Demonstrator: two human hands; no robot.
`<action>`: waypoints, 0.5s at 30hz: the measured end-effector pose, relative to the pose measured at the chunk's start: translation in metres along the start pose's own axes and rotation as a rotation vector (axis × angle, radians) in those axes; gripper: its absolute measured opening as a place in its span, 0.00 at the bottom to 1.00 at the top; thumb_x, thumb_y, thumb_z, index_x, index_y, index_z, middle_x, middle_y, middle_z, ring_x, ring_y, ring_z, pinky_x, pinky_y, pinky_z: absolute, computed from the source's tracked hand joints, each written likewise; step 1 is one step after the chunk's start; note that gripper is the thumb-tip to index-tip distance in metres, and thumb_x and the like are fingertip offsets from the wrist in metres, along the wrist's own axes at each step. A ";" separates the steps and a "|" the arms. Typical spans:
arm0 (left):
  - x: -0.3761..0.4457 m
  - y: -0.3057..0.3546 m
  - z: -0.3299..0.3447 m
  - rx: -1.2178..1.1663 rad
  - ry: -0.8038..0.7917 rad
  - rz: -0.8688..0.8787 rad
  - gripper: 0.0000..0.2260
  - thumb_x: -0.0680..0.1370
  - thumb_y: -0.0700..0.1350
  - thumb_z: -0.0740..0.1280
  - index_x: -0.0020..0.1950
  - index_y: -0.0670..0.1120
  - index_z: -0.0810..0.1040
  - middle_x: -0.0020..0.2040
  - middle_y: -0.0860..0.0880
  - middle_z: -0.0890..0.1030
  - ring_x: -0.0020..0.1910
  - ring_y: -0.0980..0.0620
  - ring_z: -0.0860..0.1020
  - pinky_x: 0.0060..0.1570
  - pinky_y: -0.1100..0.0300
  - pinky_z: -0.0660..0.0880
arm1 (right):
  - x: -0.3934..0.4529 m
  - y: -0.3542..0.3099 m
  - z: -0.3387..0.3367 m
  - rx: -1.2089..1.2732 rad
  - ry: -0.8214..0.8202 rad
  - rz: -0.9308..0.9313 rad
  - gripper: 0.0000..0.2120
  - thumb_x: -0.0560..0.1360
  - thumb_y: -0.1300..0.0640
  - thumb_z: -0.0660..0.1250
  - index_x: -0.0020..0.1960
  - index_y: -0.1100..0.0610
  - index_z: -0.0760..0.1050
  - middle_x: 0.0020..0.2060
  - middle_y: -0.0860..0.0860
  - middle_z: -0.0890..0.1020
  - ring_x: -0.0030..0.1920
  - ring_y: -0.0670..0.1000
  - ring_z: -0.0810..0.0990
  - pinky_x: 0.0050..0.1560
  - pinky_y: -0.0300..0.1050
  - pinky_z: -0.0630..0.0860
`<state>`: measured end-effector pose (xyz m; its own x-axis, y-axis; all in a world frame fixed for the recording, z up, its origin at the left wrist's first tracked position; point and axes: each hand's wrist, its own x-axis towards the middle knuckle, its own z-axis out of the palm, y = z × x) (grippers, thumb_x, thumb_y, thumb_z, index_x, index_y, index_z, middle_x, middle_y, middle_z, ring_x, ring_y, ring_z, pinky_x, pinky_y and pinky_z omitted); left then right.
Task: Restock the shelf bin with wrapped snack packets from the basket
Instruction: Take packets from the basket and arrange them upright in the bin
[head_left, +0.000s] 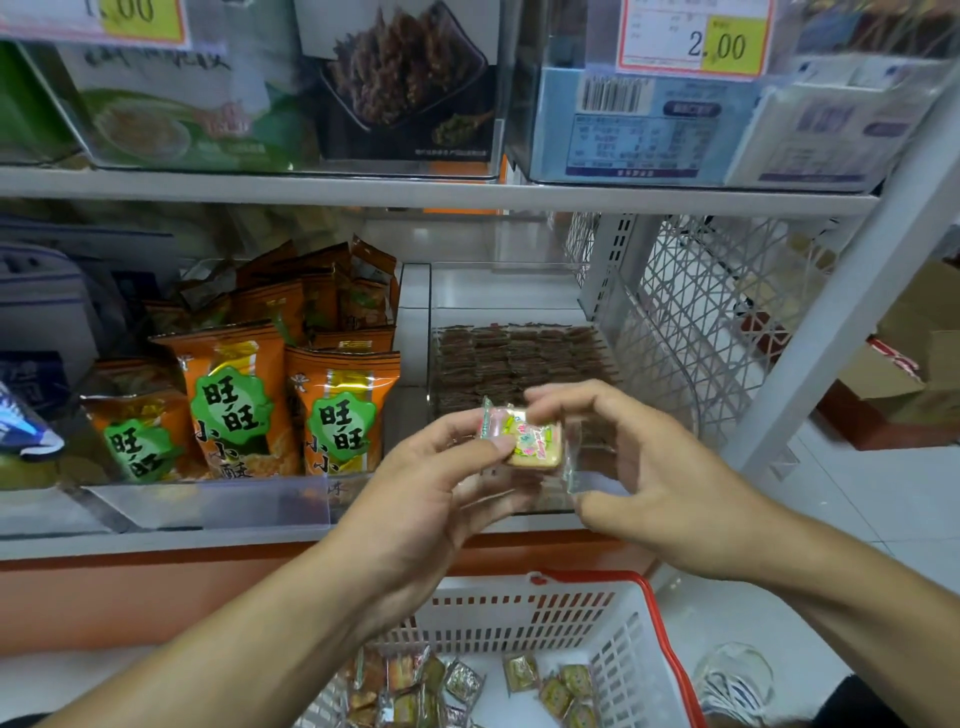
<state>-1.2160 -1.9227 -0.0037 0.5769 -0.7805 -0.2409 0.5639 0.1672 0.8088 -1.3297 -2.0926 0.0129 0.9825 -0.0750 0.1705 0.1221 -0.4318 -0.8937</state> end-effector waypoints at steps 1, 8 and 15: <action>0.000 -0.001 0.000 0.014 0.004 0.018 0.15 0.75 0.38 0.71 0.62 0.40 0.79 0.55 0.37 0.86 0.51 0.43 0.86 0.46 0.56 0.83 | 0.000 -0.001 0.000 0.102 -0.004 0.032 0.29 0.68 0.64 0.74 0.65 0.46 0.74 0.63 0.46 0.79 0.66 0.51 0.79 0.68 0.55 0.75; -0.003 -0.005 -0.004 0.265 0.040 0.133 0.23 0.67 0.43 0.80 0.61 0.47 0.82 0.57 0.45 0.86 0.56 0.46 0.85 0.53 0.53 0.83 | 0.004 0.001 0.006 -0.059 0.199 0.113 0.20 0.71 0.52 0.77 0.61 0.47 0.80 0.54 0.45 0.85 0.56 0.47 0.84 0.61 0.55 0.79; -0.003 -0.005 -0.006 0.276 0.043 0.164 0.25 0.64 0.39 0.79 0.61 0.46 0.81 0.55 0.46 0.87 0.54 0.47 0.86 0.53 0.55 0.83 | 0.004 -0.004 0.008 0.481 0.227 0.300 0.14 0.76 0.57 0.69 0.61 0.57 0.80 0.53 0.58 0.86 0.50 0.54 0.86 0.46 0.43 0.83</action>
<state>-1.2170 -1.9179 -0.0103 0.6743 -0.7298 -0.1129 0.2833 0.1145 0.9522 -1.3249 -2.0843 0.0143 0.9357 -0.3434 -0.0810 -0.0538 0.0882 -0.9946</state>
